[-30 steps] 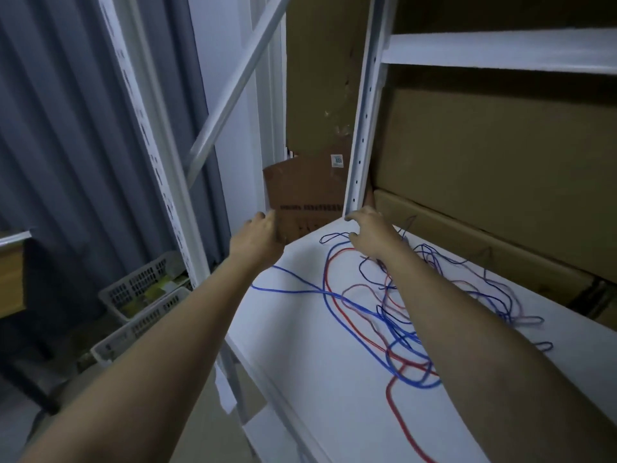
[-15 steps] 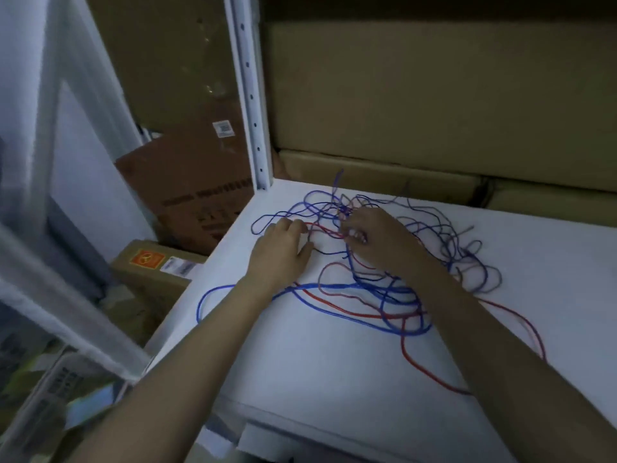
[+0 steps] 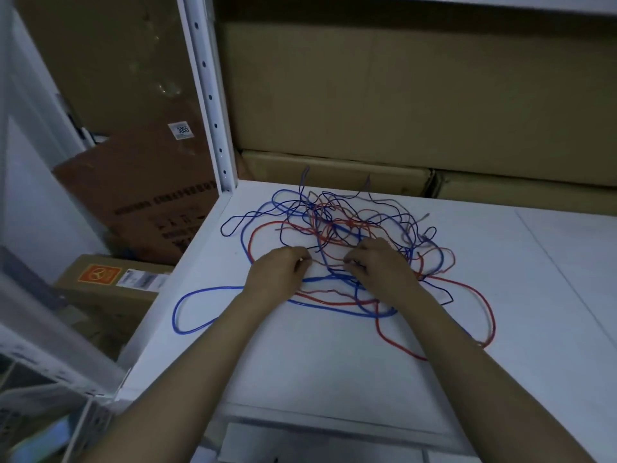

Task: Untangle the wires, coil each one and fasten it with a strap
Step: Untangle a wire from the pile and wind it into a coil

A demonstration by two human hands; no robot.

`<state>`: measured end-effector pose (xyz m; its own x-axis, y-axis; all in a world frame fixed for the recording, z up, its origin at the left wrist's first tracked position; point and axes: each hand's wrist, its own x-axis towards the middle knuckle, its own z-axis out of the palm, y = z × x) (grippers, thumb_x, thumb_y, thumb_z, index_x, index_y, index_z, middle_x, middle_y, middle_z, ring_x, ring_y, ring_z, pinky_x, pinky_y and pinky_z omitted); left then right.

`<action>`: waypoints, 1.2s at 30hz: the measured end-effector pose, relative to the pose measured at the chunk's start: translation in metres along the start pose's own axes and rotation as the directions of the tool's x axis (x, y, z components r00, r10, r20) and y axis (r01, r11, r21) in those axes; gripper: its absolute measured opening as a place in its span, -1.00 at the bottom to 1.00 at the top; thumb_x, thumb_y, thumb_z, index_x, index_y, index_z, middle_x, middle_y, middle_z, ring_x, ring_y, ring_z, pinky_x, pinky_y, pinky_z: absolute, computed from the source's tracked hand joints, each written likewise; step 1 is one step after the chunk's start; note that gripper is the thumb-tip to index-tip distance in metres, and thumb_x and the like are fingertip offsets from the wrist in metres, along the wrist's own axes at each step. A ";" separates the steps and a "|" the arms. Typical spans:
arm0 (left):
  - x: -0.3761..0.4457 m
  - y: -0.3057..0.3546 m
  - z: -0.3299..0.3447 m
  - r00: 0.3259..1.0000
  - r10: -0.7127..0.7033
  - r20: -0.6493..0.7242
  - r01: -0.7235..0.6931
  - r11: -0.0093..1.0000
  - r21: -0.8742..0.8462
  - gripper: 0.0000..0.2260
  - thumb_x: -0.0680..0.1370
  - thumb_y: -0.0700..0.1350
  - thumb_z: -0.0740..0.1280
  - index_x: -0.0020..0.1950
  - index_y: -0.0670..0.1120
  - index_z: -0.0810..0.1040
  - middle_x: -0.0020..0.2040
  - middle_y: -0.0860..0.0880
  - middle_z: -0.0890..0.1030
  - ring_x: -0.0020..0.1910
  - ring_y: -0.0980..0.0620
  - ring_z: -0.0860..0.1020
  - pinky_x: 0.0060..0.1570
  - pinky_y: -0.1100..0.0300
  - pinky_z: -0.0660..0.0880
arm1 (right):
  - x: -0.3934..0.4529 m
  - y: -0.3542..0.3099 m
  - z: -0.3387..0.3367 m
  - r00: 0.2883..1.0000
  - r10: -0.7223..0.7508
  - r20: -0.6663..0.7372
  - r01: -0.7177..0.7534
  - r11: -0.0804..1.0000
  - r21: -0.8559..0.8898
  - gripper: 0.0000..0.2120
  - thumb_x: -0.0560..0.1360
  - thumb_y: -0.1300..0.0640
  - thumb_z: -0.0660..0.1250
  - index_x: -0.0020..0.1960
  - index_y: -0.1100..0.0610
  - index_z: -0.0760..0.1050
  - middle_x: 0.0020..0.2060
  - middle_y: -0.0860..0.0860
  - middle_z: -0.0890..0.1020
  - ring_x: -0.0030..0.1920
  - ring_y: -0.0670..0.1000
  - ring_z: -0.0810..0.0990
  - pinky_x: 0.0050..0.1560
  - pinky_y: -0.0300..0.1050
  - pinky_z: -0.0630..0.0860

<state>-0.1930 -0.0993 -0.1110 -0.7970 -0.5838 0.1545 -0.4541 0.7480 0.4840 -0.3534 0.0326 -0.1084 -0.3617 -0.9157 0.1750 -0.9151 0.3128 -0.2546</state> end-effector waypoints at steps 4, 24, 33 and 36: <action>-0.002 -0.003 -0.004 0.997 -0.059 -0.050 0.061 0.998 0.029 -0.79 0.63 -0.03 0.20 0.14 0.02 0.59 -0.04 0.00 0.65 -0.10 -0.01 0.57 -0.22 0.21 0.40 | 0.002 0.002 0.001 1.000 -0.024 0.011 0.024 0.999 0.021 -0.75 0.59 0.05 0.26 0.17 0.14 0.56 0.02 0.08 0.48 0.11 0.08 0.41 0.02 -0.18 0.35; -0.004 0.034 -0.019 0.966 0.136 -0.220 -0.155 0.986 -0.069 -0.45 0.56 -0.10 0.36 0.52 -0.04 0.25 0.50 -0.11 0.27 0.45 -0.09 0.26 0.38 0.03 0.29 | 0.008 0.011 -0.042 0.974 -0.129 -0.187 0.199 0.883 0.425 -0.84 0.55 0.20 0.32 0.06 0.14 0.65 -0.12 0.02 0.64 -0.10 -0.08 0.55 -0.03 -0.23 0.46; 0.010 0.059 -0.031 0.956 0.020 -0.292 -0.102 0.958 -0.268 -0.75 0.63 0.07 0.18 -0.18 -0.04 0.36 -0.24 -0.02 0.56 -0.15 -0.03 0.58 -0.14 0.01 0.47 | 0.018 0.012 -0.077 0.910 0.014 -0.415 0.241 0.796 0.555 -0.92 0.52 0.13 0.38 -0.11 -0.02 0.62 -0.21 -0.01 0.62 -0.20 -0.08 0.55 -0.13 -0.17 0.49; 0.011 0.051 -0.038 0.909 0.002 -0.418 -0.091 0.977 -0.193 -0.76 0.63 0.02 0.21 -0.17 -0.09 0.43 -0.24 -0.04 0.50 -0.20 0.00 0.47 -0.15 0.00 0.43 | 0.020 0.032 -0.081 0.942 0.043 -0.334 0.166 0.803 0.572 -0.89 0.55 0.15 0.33 -0.04 0.02 0.63 -0.10 0.06 0.65 -0.06 0.04 0.60 0.01 -0.08 0.53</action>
<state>-0.2097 -0.0796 -0.0522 -0.5588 -0.6607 0.5012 -0.2941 0.7230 0.6251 -0.4047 0.0451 -0.0362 -0.4396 -0.7645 0.4715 -0.6933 -0.0449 -0.7193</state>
